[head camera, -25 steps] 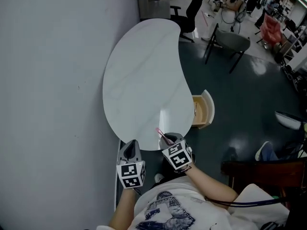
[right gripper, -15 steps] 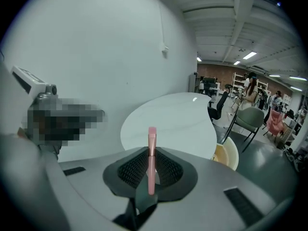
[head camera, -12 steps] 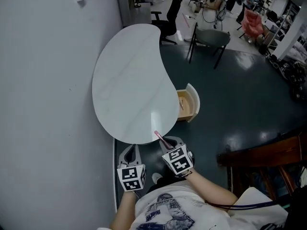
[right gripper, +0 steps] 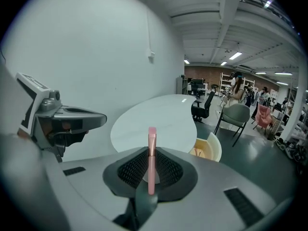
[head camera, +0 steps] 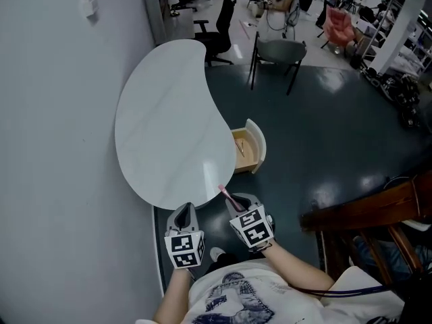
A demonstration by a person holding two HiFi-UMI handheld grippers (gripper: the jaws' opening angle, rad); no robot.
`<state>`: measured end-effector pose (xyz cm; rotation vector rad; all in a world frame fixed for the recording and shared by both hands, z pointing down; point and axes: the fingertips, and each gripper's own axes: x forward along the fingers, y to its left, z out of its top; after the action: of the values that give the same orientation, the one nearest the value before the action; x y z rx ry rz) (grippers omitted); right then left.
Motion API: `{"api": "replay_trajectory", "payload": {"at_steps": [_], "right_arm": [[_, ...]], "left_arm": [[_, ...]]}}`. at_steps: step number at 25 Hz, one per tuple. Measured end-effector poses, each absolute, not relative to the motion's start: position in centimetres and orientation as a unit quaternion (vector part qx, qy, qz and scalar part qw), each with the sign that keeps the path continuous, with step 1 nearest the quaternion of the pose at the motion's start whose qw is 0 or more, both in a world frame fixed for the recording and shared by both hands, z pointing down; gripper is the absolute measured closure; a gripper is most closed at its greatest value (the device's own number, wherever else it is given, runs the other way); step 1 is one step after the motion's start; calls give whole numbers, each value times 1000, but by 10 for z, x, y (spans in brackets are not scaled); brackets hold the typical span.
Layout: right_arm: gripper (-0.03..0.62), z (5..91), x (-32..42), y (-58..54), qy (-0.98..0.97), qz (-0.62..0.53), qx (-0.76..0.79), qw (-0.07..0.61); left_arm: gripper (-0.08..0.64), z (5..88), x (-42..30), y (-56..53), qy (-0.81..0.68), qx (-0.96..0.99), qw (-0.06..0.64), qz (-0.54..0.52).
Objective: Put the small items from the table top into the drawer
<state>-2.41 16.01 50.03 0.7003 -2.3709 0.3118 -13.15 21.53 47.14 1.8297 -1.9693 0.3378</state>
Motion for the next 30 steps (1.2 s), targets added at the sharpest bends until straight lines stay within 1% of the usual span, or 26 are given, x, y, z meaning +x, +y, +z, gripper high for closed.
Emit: {"api": "replay_trajectory", "payload": {"at_steps": [11, 30], "right_arm": [[534, 494, 45, 95, -900, 132, 276, 310], [534, 500, 161, -34, -910, 141, 257, 292]], "left_arm": [[537, 461, -59, 142, -697, 674, 205, 134], [537, 469, 64, 18, -707, 660, 206, 151]]}}
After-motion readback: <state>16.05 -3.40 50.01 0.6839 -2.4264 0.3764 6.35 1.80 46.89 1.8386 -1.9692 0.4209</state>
